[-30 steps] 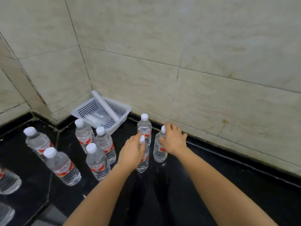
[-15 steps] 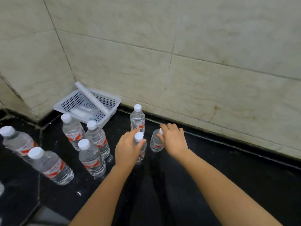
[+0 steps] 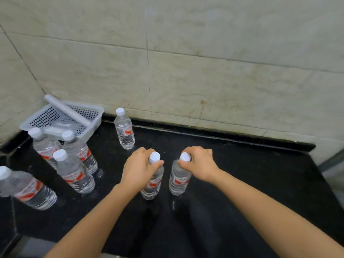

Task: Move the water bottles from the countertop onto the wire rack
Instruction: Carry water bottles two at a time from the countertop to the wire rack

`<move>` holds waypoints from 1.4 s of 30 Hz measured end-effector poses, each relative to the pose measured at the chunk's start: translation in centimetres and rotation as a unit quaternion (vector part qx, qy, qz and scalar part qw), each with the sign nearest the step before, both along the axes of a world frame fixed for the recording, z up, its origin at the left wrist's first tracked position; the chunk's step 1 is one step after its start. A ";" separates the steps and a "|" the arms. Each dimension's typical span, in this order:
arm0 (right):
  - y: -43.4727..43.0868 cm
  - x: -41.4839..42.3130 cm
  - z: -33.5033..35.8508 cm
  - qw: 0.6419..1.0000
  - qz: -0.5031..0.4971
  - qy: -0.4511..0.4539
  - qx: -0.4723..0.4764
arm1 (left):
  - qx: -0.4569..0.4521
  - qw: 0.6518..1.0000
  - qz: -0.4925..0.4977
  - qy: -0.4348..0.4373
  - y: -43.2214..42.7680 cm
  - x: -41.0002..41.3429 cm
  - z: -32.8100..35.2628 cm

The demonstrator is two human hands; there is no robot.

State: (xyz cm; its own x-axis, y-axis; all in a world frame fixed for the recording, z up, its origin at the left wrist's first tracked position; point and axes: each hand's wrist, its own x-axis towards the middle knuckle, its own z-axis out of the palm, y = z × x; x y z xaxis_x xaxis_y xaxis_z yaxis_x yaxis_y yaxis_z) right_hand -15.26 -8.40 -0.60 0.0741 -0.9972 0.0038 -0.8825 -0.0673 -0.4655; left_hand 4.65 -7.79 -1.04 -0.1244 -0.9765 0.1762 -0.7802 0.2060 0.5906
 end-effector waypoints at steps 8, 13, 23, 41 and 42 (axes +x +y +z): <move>12.7 -15.4 3.5 0.997 -0.066 -0.039 0.033 | 0.005 0.994 -0.090 0.061 8.6 -14.4 2.2; 20.1 -25.8 6.6 0.992 -0.100 -0.062 -0.050 | -0.033 0.986 -0.121 0.111 13.8 -25.4 5.8; 29.0 -42.4 15.7 0.950 -0.223 -0.053 -0.215 | -0.043 0.946 -0.218 0.236 19.6 -44.9 14.6; 28.3 -71.8 22.8 0.910 -0.294 0.012 -0.292 | -0.036 0.881 -0.310 0.355 15.0 -75.3 23.1; 27.8 -73.5 22.8 0.911 -0.295 0.025 -0.287 | -0.038 0.882 -0.310 0.352 14.3 -77.0 23.1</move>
State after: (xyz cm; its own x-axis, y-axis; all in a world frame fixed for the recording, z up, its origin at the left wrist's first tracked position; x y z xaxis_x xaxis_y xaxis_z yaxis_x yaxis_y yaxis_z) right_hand -88.79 19.40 22.19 -0.4597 -0.6981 0.5489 -0.8632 0.2059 -0.4610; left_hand -72.31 6.50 22.01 -0.4641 -0.7419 0.4840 0.0508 0.5233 0.8507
